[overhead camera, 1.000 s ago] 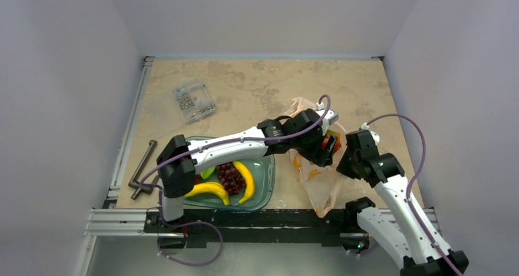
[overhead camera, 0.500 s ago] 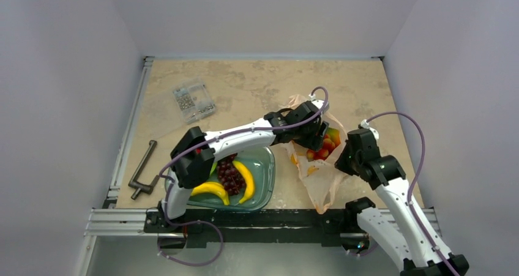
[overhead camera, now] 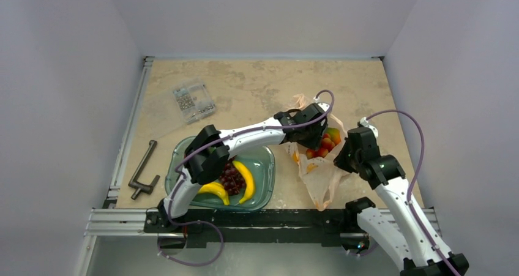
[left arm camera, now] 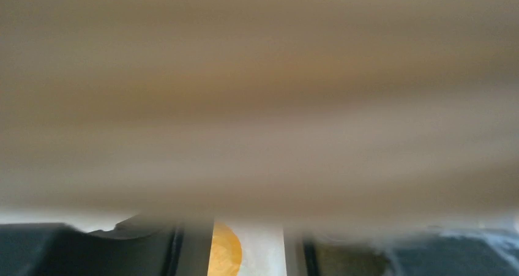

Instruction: Take the fake fruits out of the plastic bag

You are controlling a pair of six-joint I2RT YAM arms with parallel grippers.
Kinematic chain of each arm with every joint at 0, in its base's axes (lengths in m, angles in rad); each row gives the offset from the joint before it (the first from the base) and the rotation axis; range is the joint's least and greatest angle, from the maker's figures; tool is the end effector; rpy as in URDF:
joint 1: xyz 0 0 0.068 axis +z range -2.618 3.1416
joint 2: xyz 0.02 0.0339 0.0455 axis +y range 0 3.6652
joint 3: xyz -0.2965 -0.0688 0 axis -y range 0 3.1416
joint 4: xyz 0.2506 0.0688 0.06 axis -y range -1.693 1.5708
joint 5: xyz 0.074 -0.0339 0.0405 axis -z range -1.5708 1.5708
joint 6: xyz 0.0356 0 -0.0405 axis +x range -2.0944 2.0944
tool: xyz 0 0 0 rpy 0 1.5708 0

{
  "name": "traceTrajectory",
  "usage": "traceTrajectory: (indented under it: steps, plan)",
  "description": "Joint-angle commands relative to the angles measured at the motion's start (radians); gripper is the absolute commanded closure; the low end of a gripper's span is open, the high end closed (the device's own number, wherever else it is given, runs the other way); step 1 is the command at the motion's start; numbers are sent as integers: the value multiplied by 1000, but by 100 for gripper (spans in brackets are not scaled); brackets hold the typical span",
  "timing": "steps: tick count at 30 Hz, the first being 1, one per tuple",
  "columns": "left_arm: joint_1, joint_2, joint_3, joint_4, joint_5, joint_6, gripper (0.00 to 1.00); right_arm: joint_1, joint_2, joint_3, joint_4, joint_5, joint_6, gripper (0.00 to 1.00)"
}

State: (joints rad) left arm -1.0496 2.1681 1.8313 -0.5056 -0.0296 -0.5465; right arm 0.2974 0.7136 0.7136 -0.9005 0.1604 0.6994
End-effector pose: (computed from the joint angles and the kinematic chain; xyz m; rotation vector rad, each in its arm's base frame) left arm 0.2579 -0.4470 0.2507 0.6166 2.4565 -0.6651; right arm 0.1109 0.0280 0.2820 0.5607 2.4056 0.2368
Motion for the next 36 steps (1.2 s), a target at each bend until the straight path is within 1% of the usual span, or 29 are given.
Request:
traceTrajectory:
  steps: [1,2,7,12,14,18,23,25,26,27,28,29,30,31,34,36]
  plan:
    - [3,32,50,-30,-4,4,73,2,0,4,37,-1,-6,100]
    - [3,36,55,-36,-2,5,79,2,-3,4,37,2,-5,100]
    - [3,10,69,-63,7,19,100,2,-20,0,42,11,0,100]
    - [2,-41,112,-99,25,33,100,2,-18,-3,44,7,0,100]
    - [3,-72,114,-99,51,32,100,2,-20,-3,45,8,1,100]
    - [2,-127,106,-106,49,38,100,2,-32,-3,44,11,3,100]
    - [2,-153,60,-93,51,36,100,2,-37,-5,33,-16,0,100]
    - [2,-162,19,-71,59,24,100,2,-34,-11,8,-29,5,100]
    - [2,-167,1,-57,64,17,95,2,-33,-20,4,-42,7,100]
    - [2,-168,-12,-44,66,12,82,2,-25,-36,4,-61,11,100]
    - [2,-164,-20,-34,72,9,68,2,-9,-53,2,-82,19,100]
    - [2,-155,-18,-34,81,8,56,2,11,-73,1,-103,26,99]
    - [2,-137,-7,-43,89,7,49,5,38,-76,-7,-112,29,96]
    - [2,-116,10,-54,101,8,46,7,65,-64,-21,-98,33,95]
    - [-3,-62,36,-61,109,18,42,8,122,-40,-30,-24,11,96]
    - [-4,-40,40,-57,104,20,40,8,154,-65,10,-50,2,100]
